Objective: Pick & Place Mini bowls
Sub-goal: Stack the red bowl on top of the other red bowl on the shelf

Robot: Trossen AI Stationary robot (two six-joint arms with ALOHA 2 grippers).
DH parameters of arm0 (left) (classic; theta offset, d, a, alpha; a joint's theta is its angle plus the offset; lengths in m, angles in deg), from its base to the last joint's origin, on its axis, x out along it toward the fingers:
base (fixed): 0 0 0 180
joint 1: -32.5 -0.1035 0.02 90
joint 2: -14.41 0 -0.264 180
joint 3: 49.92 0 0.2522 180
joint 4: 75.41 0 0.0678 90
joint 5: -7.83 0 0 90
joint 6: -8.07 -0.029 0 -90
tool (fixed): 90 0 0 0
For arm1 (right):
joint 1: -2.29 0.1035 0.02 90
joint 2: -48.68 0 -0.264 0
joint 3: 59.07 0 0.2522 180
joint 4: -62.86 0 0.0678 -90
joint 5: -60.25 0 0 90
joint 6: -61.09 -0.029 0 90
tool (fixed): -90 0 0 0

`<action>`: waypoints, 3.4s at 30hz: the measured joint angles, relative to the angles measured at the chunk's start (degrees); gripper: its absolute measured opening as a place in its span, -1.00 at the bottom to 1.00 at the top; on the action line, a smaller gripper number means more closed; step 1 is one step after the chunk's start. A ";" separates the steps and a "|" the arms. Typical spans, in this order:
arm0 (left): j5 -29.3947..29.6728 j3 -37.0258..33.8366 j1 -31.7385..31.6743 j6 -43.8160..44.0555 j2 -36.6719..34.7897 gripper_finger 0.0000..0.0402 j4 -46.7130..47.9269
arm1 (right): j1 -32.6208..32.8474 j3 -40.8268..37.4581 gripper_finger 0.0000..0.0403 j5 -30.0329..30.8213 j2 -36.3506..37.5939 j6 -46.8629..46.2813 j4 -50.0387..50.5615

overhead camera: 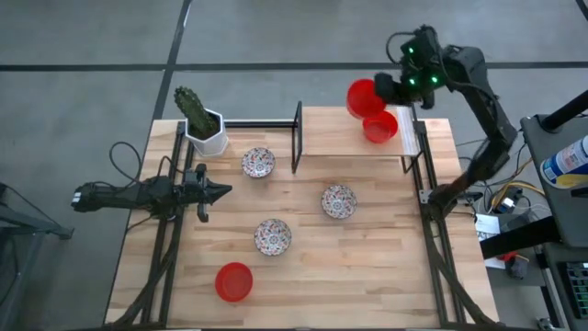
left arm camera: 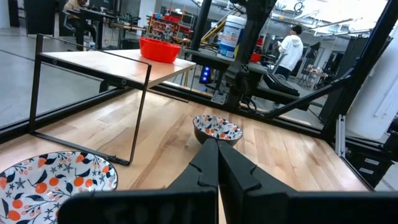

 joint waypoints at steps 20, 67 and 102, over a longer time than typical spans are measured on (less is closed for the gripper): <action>-0.02 0.00 0.00 0.00 0.00 -1.00 -0.02 | -12.31 -23.07 -0.96 4.59 11.53 4.24 -0.76; 0.00 0.00 -0.02 -0.01 -0.02 -1.00 -0.01 | -12.36 -33.39 -0.96 2.76 6.68 -6.13 -10.41; -0.02 -0.02 0.00 -0.02 -0.02 -1.00 0.00 | -11.06 -36.15 -0.95 2.60 6.70 -4.53 -12.91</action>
